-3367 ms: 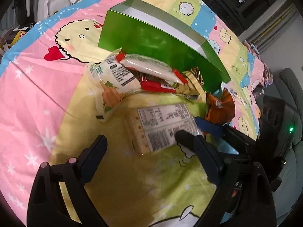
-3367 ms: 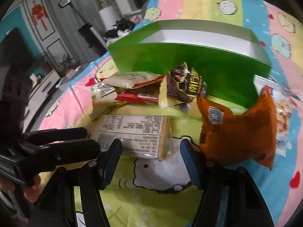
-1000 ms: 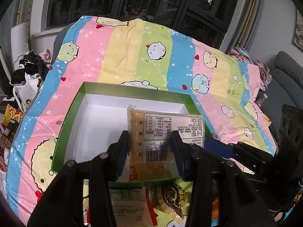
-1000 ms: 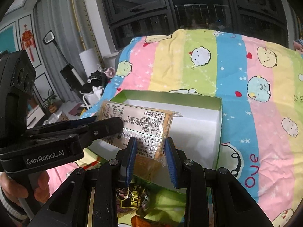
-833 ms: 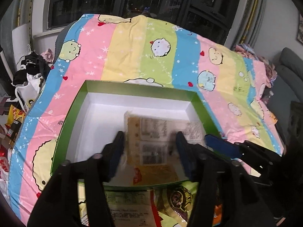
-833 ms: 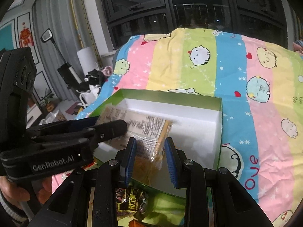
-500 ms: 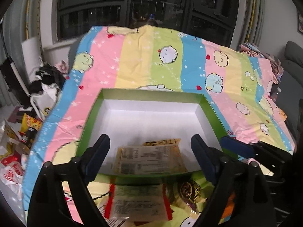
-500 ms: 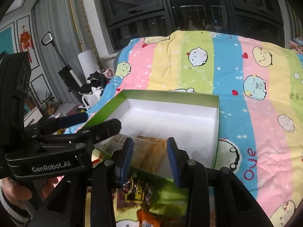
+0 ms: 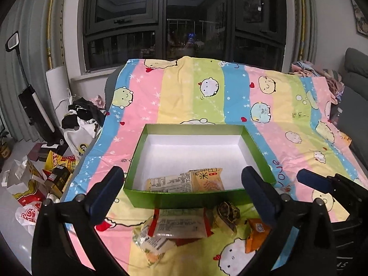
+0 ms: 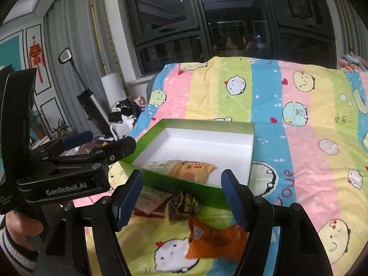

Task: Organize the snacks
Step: 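Withdraw both grippers from the box toward the remaining snacks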

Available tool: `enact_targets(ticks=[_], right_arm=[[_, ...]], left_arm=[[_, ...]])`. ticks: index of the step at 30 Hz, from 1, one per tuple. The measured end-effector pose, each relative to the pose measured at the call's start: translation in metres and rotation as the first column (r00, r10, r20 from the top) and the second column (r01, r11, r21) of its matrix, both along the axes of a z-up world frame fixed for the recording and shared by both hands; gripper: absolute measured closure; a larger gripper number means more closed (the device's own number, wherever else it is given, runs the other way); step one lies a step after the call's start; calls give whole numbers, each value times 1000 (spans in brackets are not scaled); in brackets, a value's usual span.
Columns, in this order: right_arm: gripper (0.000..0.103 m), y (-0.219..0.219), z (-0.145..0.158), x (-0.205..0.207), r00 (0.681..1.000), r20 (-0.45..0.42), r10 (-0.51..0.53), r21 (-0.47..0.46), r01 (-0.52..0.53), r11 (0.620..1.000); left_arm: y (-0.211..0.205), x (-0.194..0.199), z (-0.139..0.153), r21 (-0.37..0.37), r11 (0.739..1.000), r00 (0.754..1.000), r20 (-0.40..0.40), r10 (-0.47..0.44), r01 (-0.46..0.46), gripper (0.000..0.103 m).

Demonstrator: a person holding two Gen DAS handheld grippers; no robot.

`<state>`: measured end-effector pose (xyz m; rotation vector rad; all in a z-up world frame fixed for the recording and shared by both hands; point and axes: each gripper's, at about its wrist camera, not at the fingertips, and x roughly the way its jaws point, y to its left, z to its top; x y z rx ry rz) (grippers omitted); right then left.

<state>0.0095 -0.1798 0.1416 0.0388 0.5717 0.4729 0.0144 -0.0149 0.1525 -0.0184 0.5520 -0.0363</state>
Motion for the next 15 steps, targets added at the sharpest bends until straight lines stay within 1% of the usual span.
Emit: enact_targets(ticks=[3, 6, 7, 11, 15], right_arm=[[32, -4, 5, -11, 1000, -4, -1, 14, 1, 1000], [32, -10, 7, -23, 1000, -4, -21, 12, 21, 1000], [32, -12, 7, -26, 1000, -7, -29, 11, 29, 1000], [32, -30, 0, -40, 997, -40, -66, 6, 66, 998], [32, -48, -13, -50, 991, -92, -100, 1, 101, 995]], left_arm=[[0, -10, 4, -9, 1000, 1000, 0, -2, 2, 1], [5, -21, 5, -36, 999, 1000, -15, -2, 1, 1], [11, -24, 3, -55, 998, 1000, -30, 2, -3, 1], [26, -34, -3, -95, 995, 997, -70, 37, -44, 1], [40, -41, -17, -127, 988, 989, -129, 71, -88, 1]])
